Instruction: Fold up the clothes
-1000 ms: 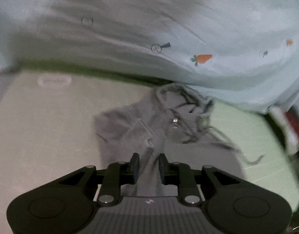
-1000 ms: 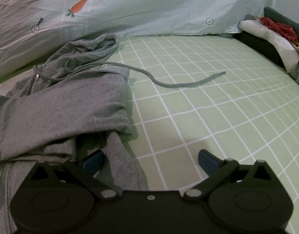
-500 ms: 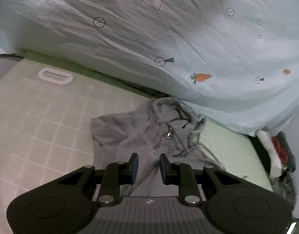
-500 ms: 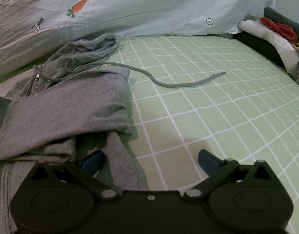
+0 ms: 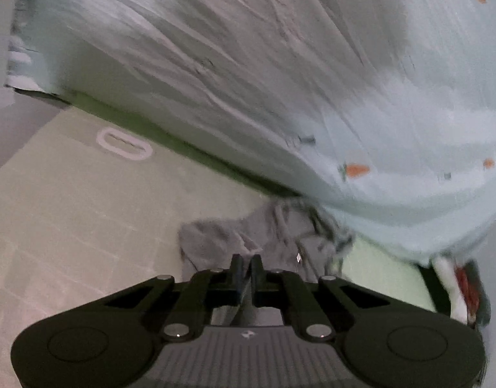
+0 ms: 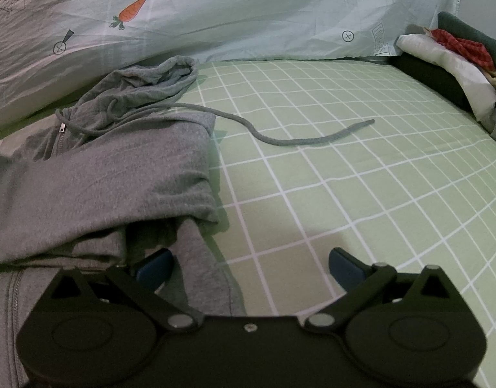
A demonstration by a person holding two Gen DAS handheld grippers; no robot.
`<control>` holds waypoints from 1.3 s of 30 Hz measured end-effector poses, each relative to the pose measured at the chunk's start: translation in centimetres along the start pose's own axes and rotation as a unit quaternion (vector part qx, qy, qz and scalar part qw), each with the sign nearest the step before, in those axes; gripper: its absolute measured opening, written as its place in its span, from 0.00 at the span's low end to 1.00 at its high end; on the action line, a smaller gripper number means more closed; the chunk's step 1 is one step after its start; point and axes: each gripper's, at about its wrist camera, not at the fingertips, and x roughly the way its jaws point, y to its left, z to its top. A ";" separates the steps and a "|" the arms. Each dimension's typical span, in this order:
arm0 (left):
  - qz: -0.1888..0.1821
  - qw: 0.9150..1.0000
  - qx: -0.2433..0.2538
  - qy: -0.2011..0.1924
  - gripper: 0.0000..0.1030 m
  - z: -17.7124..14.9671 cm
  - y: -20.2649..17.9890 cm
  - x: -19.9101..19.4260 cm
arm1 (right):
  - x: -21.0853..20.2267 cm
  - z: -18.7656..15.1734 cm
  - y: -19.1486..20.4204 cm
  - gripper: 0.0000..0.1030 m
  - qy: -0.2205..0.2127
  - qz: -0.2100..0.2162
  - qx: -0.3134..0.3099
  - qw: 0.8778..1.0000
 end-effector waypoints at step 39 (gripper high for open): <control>0.168 0.972 0.132 0.098 0.94 -4.4 -3.5 4.3 | -0.5 5.5 6.9 0.70 -0.008 0.149 -0.073 0.986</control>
